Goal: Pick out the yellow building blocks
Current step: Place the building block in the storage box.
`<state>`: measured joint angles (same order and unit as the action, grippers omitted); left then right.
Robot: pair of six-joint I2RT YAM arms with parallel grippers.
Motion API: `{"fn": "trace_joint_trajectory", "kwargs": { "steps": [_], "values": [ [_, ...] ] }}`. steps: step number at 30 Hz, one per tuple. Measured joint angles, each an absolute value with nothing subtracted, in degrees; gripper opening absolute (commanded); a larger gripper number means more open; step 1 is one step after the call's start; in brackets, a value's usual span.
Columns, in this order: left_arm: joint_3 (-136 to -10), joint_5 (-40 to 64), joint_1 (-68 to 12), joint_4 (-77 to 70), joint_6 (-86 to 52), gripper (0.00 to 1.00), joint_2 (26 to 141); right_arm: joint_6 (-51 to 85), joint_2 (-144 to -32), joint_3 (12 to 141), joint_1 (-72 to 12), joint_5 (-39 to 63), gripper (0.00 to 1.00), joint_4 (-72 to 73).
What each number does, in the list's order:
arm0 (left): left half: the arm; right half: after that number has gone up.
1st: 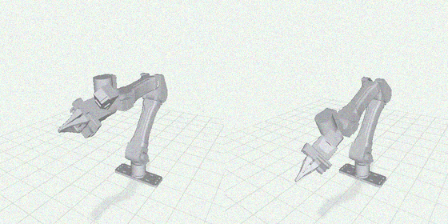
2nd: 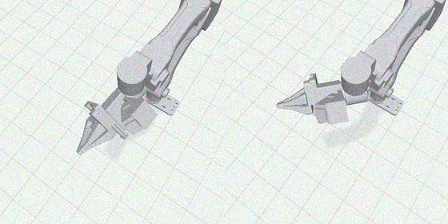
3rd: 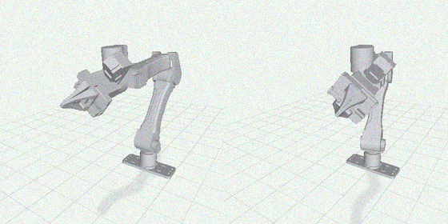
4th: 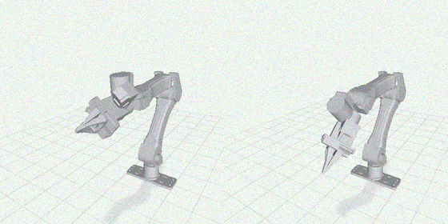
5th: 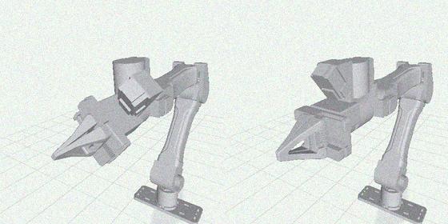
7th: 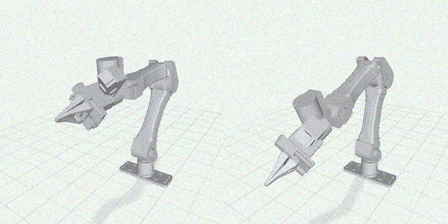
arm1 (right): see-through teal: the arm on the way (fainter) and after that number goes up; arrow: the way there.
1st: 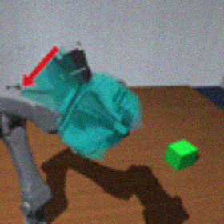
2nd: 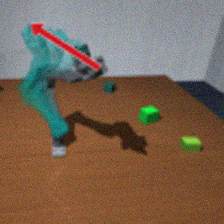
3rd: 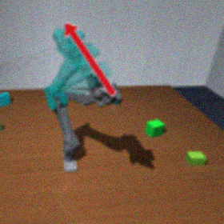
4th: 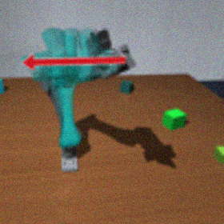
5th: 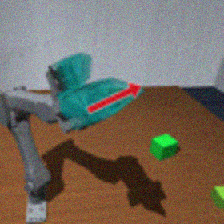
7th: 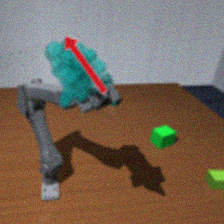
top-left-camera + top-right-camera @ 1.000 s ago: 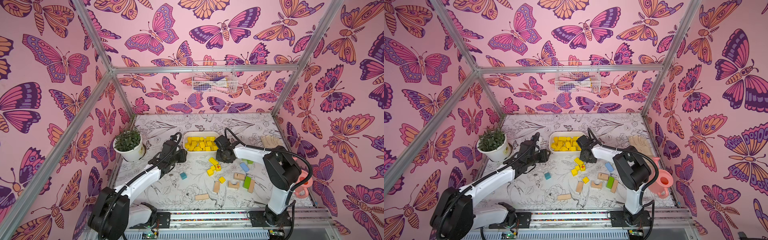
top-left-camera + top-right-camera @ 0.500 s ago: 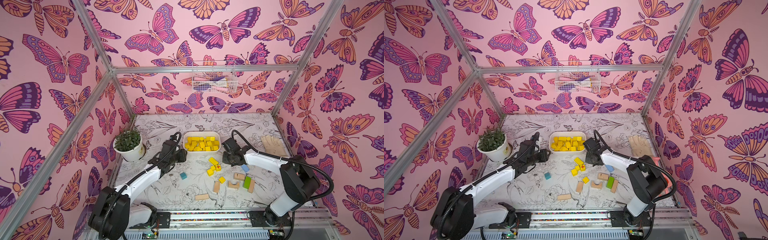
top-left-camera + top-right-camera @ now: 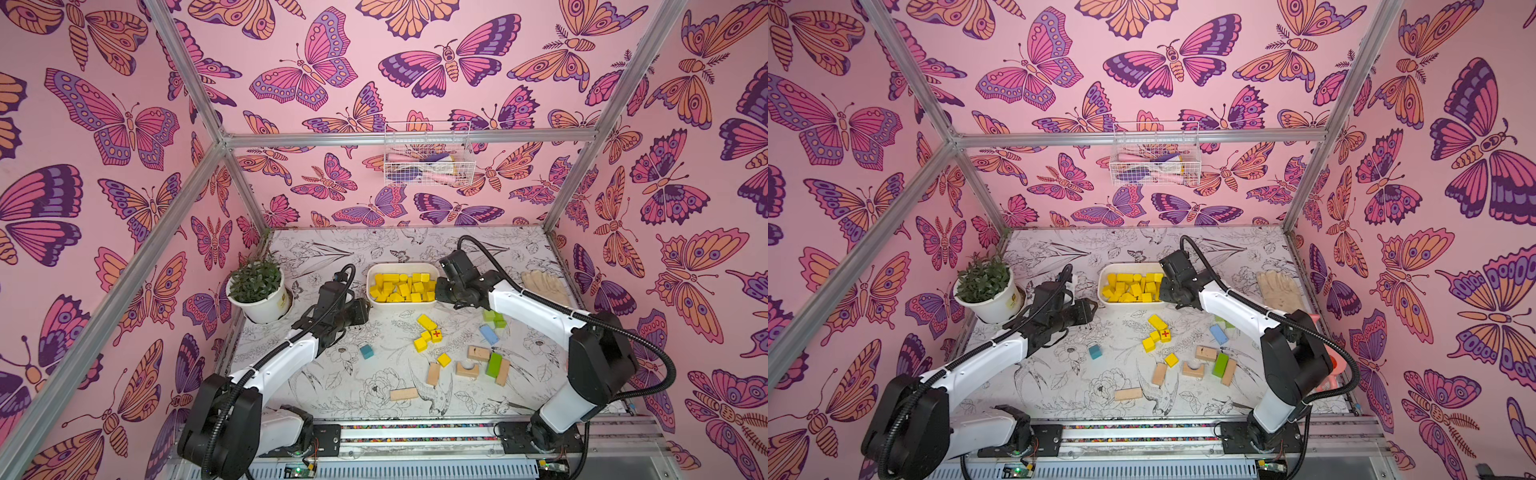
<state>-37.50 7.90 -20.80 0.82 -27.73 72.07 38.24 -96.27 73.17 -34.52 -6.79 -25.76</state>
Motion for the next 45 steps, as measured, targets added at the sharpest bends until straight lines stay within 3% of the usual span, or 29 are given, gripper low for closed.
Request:
{"fn": "trace_joint_trajectory", "kwargs": {
  "steps": [19, 34, 45],
  "values": [
    [-36.7, 10.4, -19.3, -1.5, -28.6, 0.45, 72.1, 35.5, -121.0, 100.3, -34.5, 2.7, 0.24, -32.6],
    [-35.8, 11.2, -18.6, -2.0, -28.8, 0.45, 72.1, 35.7, -125.8, 105.5, -34.5, 4.1, 0.27, -33.9],
    [-35.6, 11.4, -18.3, -2.8, -29.0, 0.45, 72.1, 36.0, -126.1, 105.5, -34.5, 3.9, 0.34, -34.1]
  ]
}}
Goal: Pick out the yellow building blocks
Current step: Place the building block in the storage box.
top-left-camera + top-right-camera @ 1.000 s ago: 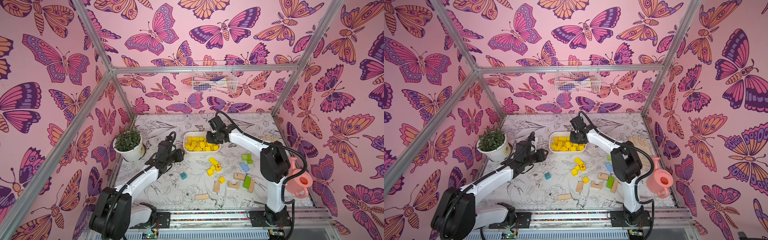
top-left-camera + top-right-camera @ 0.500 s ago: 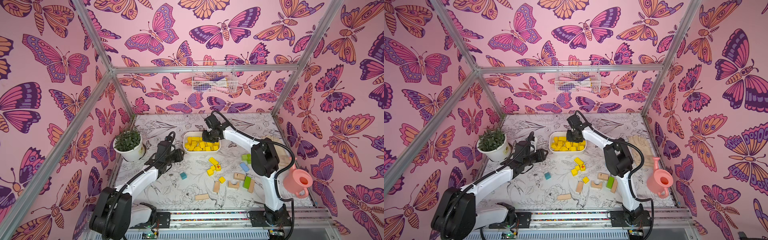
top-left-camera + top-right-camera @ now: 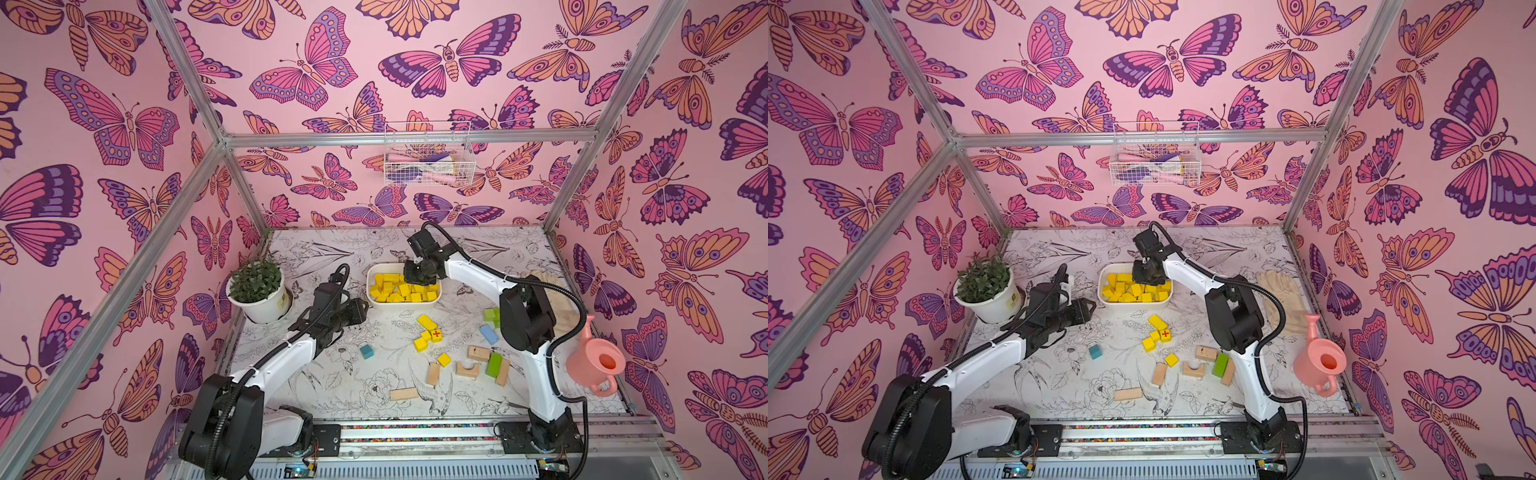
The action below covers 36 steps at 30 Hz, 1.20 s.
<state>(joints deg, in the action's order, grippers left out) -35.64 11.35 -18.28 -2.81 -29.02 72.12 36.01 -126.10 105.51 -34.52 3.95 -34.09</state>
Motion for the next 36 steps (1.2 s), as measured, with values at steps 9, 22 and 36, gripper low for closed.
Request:
{"fn": "trace_joint_trajectory", "kwargs": {
  "steps": [9, 22, 36],
  "values": [
    [-35.6, 11.7, -18.1, -3.0, -29.0, 0.45, 72.1, 36.0, -126.4, 105.5, -34.5, 3.9, 0.38, -34.1],
    [-35.6, 12.0, -18.0, -3.0, -29.0, 0.45, 72.1, 35.9, -126.4, 106.0, -34.5, 2.2, 0.4, -35.0],
    [-35.6, 12.1, -18.0, -3.0, -29.1, 0.46, 72.1, 35.9, -125.1, 104.4, -34.5, 1.0, 0.4, -35.1]
  ]
}}
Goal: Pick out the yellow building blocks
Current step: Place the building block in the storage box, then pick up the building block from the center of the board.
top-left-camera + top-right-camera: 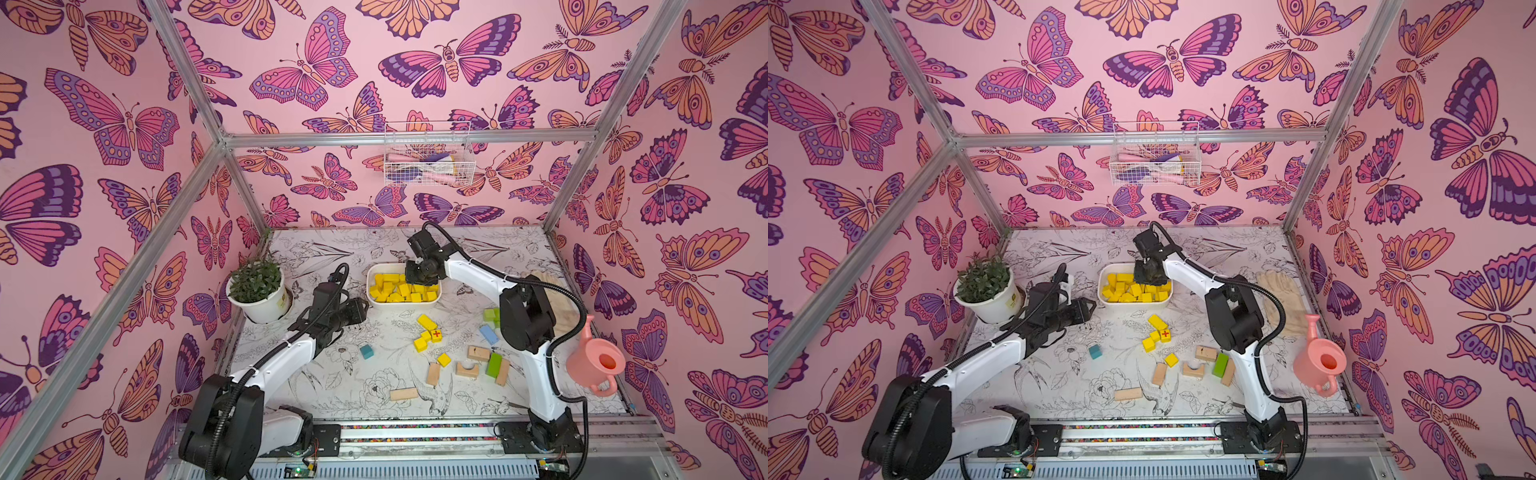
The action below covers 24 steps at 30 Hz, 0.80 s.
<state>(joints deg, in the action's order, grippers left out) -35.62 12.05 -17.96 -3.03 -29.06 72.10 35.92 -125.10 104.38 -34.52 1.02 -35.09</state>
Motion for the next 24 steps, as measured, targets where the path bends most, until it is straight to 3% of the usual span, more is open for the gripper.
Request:
{"fn": "trace_joint_trajectory", "kwargs": {
  "steps": [6, 16, 24],
  "values": [
    [-35.6, 12.1, -17.9, -3.0, -29.0, 0.46, 72.1, 35.5, -115.9, 95.0, -34.5, 0.8, 0.4, -34.2],
    [-35.3, 11.8, -19.0, -3.0, -28.6, 0.45, 70.8, 34.0, -91.4, 70.8, -34.5, -2.6, 0.4, -30.3],
    [-39.2, 5.3, -32.9, -0.3, -22.1, 0.49, 72.5, 34.0, -77.1, 51.3, -34.2, -4.3, 0.4, -28.3]
  ]
}}
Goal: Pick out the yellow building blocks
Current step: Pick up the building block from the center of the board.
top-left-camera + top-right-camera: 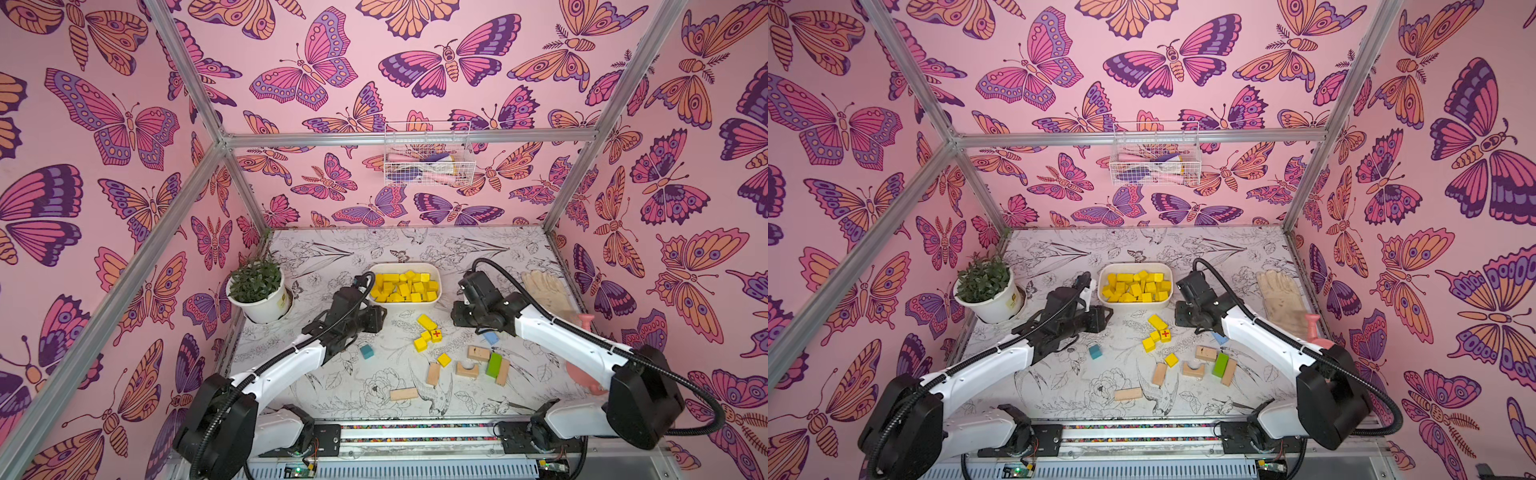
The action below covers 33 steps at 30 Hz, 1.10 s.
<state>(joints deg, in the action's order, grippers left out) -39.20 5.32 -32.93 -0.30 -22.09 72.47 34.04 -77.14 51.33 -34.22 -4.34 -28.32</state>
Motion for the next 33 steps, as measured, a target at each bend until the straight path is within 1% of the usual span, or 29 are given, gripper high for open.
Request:
{"fn": "trace_joint_trajectory", "kwargs": {
  "steps": [5, 10, 12, 15, 19, 30, 33],
  "values": [
    [-46.4, 0.2, -41.4, 2.2, -17.0, 0.5, 79.8, 34.9, -69.6, 41.6, -32.8, -4.9, 0.4, -27.6],
    [-53.8, -3.7, -45.2, 6.7, -14.1, 0.49, 87.9, 36.7, -63.5, 36.4, -31.2, -5.1, 0.41, -24.8],
    [-56.6, -5.0, -46.1, 8.4, -13.5, 0.51, 90.8, 37.5, -62.4, 35.3, -31.0, -5.1, 0.41, -23.7],
    [-60.2, -5.7, -47.0, 10.7, -12.6, 0.58, 94.4, 38.3, -61.8, 34.1, -30.4, -5.1, 0.41, -22.3],
    [-63.7, -5.4, -47.3, 13.0, -12.2, 0.62, 97.8, 39.0, -61.9, 33.5, -29.8, -4.6, 0.41, -21.2],
    [-77.0, -1.7, -47.4, 20.1, -12.2, 0.61, 109.5, 39.2, -61.9, 33.2, -28.5, -2.9, 0.41, -19.0],
    [-79.0, -1.1, -47.7, 22.0, -12.2, 0.62, 111.7, 39.2, -61.9, 33.0, -28.2, -2.6, 0.41, -18.8]
  ]
}}
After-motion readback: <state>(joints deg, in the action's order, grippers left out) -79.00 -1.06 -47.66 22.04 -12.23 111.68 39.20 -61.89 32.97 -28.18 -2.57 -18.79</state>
